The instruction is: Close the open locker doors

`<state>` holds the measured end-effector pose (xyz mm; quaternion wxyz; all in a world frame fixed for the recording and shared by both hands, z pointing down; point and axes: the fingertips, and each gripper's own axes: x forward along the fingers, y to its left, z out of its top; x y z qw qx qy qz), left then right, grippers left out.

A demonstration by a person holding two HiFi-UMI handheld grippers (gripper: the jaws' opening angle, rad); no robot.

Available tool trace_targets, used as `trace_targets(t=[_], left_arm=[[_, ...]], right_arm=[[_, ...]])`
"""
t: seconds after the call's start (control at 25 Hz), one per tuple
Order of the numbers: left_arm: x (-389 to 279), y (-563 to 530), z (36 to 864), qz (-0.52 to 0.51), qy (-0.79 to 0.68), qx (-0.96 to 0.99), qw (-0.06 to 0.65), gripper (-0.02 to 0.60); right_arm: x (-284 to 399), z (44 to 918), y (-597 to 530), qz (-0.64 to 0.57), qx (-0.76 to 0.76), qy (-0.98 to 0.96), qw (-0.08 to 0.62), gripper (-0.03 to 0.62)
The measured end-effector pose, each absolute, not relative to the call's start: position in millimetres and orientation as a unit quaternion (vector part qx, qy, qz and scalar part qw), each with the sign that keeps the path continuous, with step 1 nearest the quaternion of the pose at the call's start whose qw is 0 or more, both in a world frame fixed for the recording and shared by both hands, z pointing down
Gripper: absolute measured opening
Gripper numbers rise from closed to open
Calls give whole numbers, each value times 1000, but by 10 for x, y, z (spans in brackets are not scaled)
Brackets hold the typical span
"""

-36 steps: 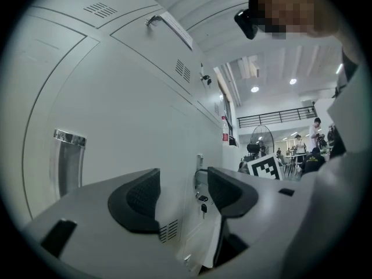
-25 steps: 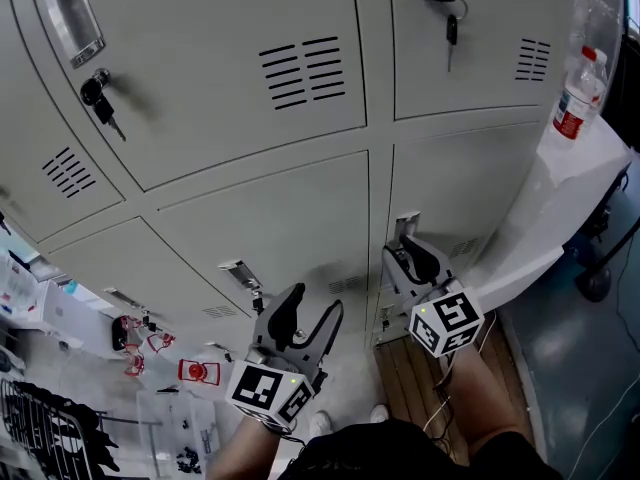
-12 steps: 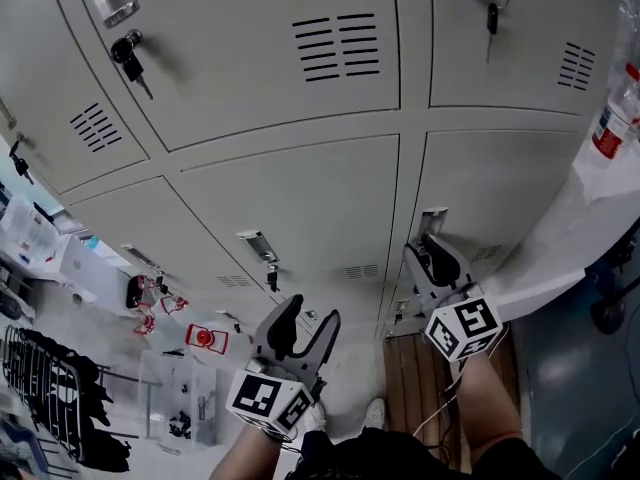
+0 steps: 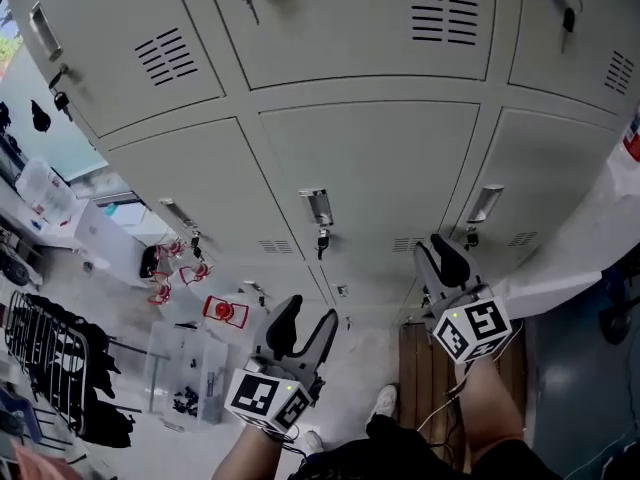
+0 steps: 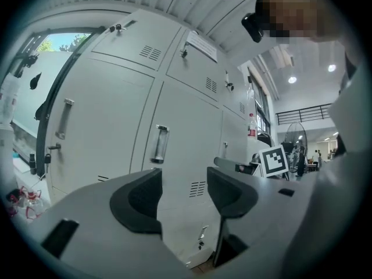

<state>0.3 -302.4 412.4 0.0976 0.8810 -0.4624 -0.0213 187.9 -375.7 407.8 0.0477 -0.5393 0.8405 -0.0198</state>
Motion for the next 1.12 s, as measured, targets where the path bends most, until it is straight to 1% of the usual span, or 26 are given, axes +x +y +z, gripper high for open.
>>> trace_targets(t=[0.16, 0.28, 0.32, 0.44, 0.48, 0.64, 0.76, 1.12], left_arm=[[-583, -2732, 4088, -35, -466, 879, 93, 225], [-1092, -2496, 4030, -48, -471, 876, 88, 184], [-1247, -2421, 4006, -53, -471, 876, 87, 157], [-1637, -2199, 3957, -62, -468, 878, 79, 23], [-1744, -2119, 3950, -62, -466, 879, 79, 3], [-2059, -1816, 3942, -63, -444, 891, 77, 3], [-2143, -1624, 3909, -64, -423, 901, 69, 3], [-1915, -1123, 3783, -68, -377, 922, 58, 2]], right_arm=[[1291, 4024, -3424, -11, -533, 845, 41, 120], [819, 3967, -3093, -2, -532, 846, 39, 100], [677, 3947, -2982, 1, -533, 845, 38, 77], [305, 3900, -2647, 10, -539, 842, 32, 2], [186, 3891, -2531, 13, -540, 841, 31, 2], [-196, 3846, -2052, 33, -554, 831, 17, 2], [-345, 3774, -1706, 48, -568, 822, 7, 2], [-96, 3517, -878, 68, -621, 781, -3, 2]])
